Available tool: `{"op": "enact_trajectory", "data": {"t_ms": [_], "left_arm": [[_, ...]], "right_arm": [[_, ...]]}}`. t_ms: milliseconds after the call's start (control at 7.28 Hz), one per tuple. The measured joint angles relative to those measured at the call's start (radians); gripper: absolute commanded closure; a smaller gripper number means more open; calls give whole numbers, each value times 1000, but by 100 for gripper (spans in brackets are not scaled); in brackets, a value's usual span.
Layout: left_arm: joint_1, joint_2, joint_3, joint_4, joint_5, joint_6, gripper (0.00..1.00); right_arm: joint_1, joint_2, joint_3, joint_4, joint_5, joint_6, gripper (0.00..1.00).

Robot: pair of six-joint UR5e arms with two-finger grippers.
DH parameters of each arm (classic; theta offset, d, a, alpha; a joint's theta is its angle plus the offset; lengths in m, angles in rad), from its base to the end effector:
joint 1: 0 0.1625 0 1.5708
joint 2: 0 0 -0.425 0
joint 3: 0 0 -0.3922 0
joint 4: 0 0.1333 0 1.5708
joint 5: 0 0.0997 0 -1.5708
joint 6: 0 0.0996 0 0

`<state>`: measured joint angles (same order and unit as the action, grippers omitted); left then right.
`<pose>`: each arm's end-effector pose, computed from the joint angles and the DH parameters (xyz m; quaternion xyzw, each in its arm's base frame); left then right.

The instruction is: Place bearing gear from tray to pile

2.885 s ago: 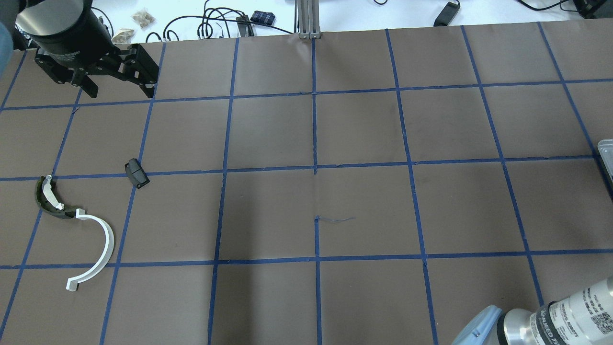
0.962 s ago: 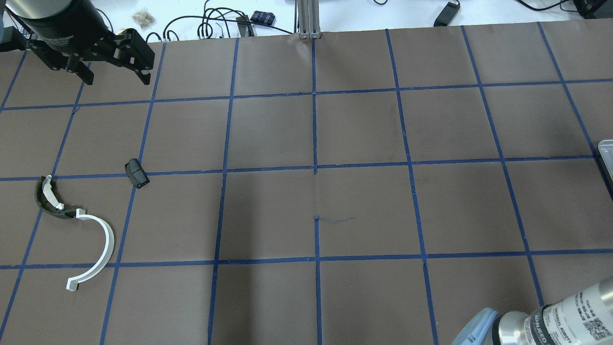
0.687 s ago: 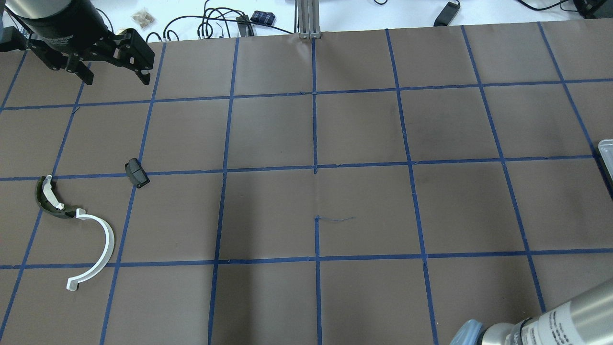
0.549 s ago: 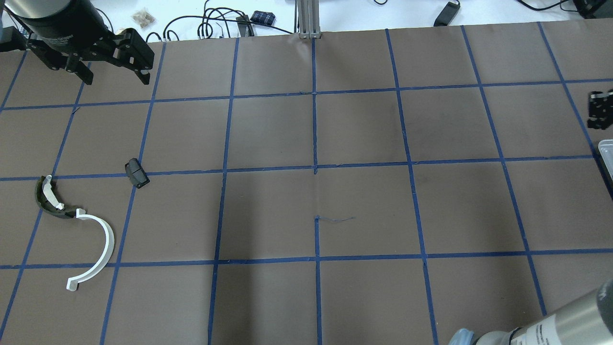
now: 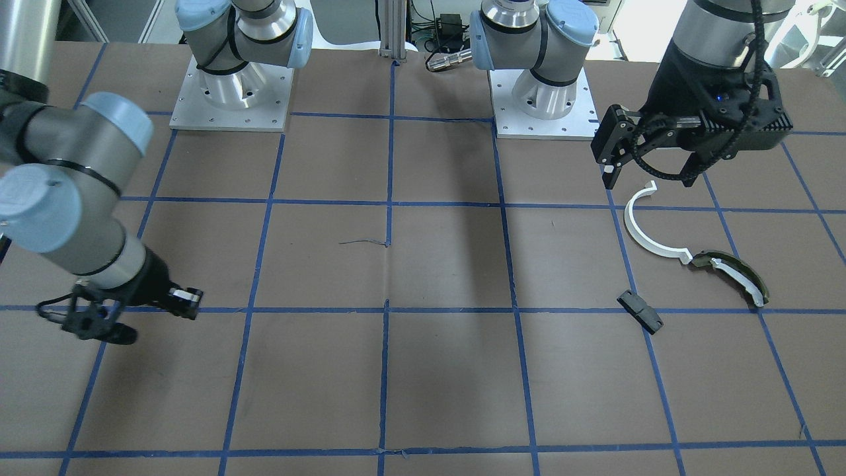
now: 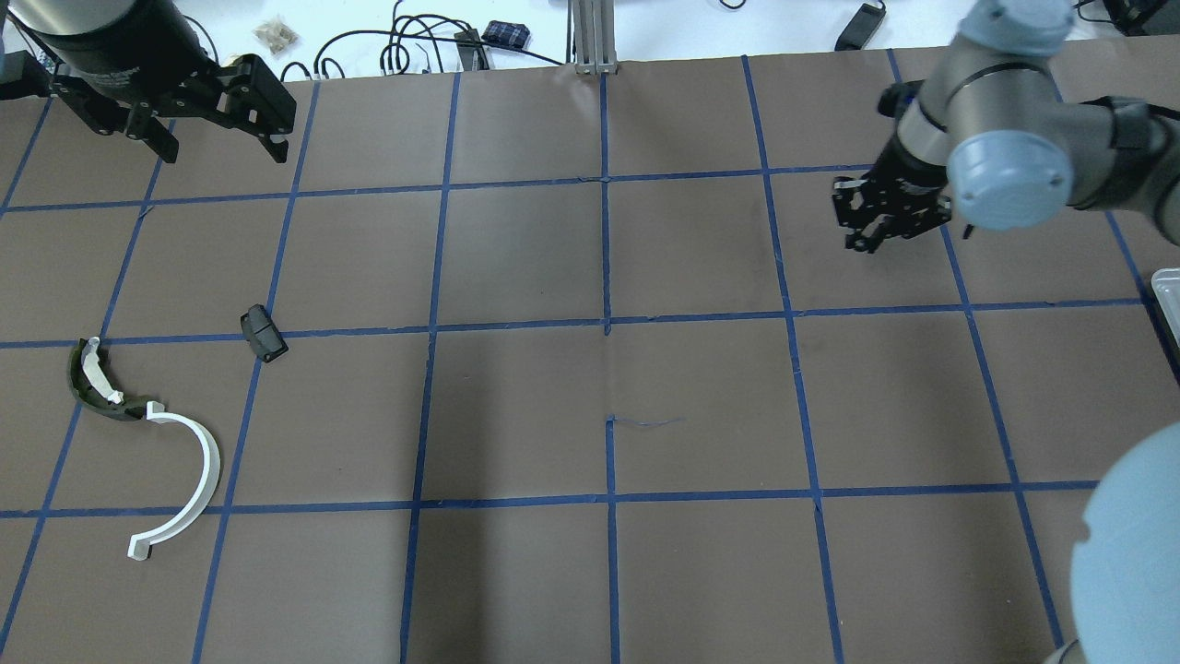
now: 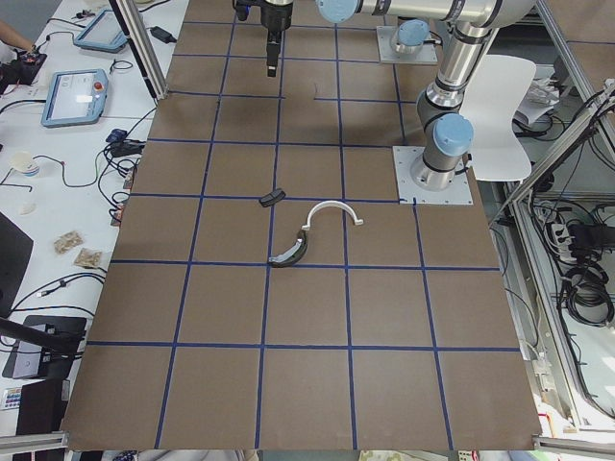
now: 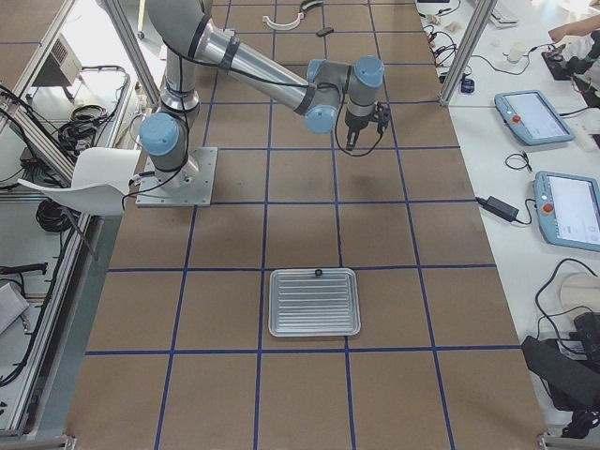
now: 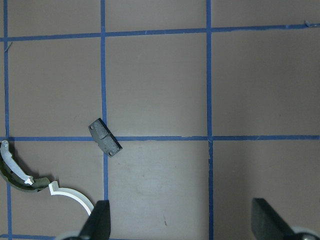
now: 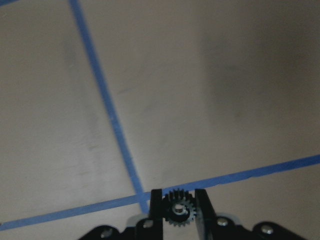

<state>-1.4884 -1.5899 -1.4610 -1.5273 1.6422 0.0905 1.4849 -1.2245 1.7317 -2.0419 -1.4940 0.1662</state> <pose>-0.0837 -0.5195 0.5378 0.0016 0.9971 -0.0637 0.0413 0.0904 -0.5931 0.2689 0.1263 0.9911 0.0196 0.0376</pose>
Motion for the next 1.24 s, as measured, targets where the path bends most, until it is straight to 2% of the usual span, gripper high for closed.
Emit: {"op": "enact_trajectory", "data": {"t_ms": [412,962,1099,1236], "left_arm": [[1,0,5,-1,-3,0,0],[1,1,12,-2,0,1,0],[1,0,15,-2,1,2,0],[0,0,16,-2,1,2,0]], "right_arm": [[293,12,36,-63,13,321,100],[457,65,91,-212,75,474,100],[483,73,101,-228,81,507,67],[499,79,110,-233,79,521,1]]}}
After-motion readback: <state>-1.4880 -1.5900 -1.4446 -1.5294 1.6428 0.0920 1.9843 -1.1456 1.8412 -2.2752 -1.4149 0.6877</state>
